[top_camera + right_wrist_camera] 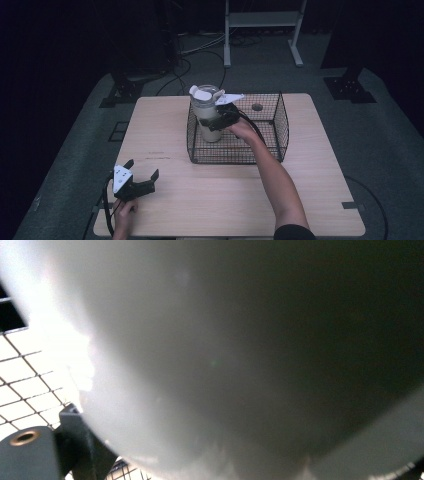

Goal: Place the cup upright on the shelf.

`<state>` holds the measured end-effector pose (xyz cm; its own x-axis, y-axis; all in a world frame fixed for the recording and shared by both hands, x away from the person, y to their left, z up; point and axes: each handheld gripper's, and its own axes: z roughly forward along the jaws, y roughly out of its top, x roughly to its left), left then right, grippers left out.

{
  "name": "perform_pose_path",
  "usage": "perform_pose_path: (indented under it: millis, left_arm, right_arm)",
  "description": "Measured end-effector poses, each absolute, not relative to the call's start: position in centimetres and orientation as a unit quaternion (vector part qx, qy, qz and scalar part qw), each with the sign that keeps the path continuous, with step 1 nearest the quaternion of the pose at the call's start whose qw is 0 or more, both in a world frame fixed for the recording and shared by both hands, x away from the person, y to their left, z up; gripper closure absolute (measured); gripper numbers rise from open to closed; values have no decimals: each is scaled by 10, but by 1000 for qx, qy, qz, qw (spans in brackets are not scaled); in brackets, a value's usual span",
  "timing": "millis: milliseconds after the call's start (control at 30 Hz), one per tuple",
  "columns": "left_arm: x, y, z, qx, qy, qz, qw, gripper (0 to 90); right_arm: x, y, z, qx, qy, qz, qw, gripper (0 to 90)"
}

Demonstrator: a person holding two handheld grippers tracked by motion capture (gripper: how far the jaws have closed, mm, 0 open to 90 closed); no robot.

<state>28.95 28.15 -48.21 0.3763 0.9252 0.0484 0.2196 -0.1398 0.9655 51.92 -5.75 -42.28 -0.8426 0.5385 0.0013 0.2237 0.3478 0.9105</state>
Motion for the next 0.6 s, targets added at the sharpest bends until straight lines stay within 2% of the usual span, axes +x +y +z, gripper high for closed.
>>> perform_pose_path:
  millis: [600]
  left_arm:
    - [289, 281, -482, 669, 427, 358, 492, 0]
  right_arm:
    - [514, -67, -420, 234, 820, 501, 151, 77]
